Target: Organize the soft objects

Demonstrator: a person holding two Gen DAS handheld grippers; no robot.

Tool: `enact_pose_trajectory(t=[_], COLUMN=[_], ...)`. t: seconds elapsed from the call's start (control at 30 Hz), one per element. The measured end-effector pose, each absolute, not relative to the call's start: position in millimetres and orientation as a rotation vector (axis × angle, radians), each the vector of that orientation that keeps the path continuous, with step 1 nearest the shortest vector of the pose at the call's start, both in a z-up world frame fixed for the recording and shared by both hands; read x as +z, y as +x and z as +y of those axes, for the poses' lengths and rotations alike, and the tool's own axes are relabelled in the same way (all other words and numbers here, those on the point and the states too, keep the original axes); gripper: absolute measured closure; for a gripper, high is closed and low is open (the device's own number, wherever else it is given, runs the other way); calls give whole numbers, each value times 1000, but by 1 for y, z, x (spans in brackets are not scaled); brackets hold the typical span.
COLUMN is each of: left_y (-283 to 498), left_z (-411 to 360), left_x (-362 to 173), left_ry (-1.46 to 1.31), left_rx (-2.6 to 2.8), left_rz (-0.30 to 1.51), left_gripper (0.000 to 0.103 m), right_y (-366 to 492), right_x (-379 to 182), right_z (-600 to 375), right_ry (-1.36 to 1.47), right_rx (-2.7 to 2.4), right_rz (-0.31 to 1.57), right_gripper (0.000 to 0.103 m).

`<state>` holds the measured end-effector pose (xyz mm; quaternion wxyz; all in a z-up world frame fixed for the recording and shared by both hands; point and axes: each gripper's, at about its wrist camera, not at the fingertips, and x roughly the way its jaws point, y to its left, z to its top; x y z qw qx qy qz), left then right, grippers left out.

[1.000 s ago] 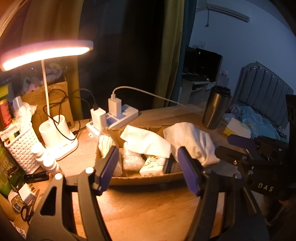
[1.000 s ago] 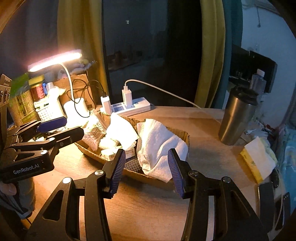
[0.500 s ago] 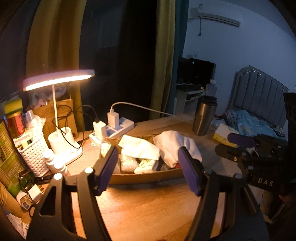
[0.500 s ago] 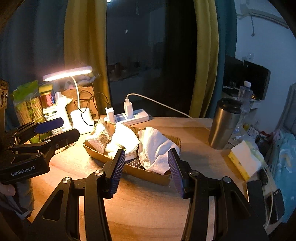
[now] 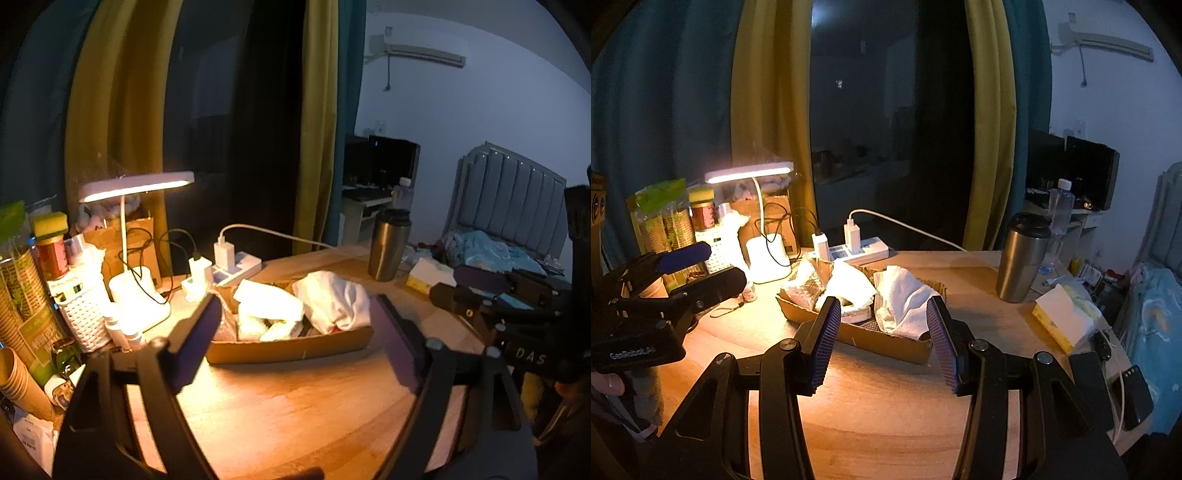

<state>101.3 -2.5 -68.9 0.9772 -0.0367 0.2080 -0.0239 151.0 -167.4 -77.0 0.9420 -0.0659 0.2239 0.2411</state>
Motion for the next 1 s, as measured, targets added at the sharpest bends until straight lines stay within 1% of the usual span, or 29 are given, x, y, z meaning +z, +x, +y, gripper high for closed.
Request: enact_pose_trajectory(t=[0.5, 0.8, 0.83, 0.87, 0.9, 1.0], left_y=[42, 29, 29, 28, 28, 28], left_z=[-20, -22, -21, -20, -19, -16], left_x=[-37, -28, -27, -27, -27, -26], left_ry=[-44, -49, -52, -55, -59, -68], left_rx=[-75, -77, -73, -70, -67, -49], left_rz=[321, 298, 297, 295, 294, 293], left_gripper=[16, 13, 13, 13, 13, 13], right_y=[94, 84, 85, 85, 85, 85], right_x=[-51, -44, -44, -44, -44, -44], right_z=[-189, -190, -190, -191, -190, -189], right_ry=[-112, -109, -107, -105, -104, -102], right_rx=[461, 456, 457, 457, 458, 459], right_rz=[367, 344, 345, 345, 345, 346], right_gripper=[51, 50, 48, 43, 42, 41])
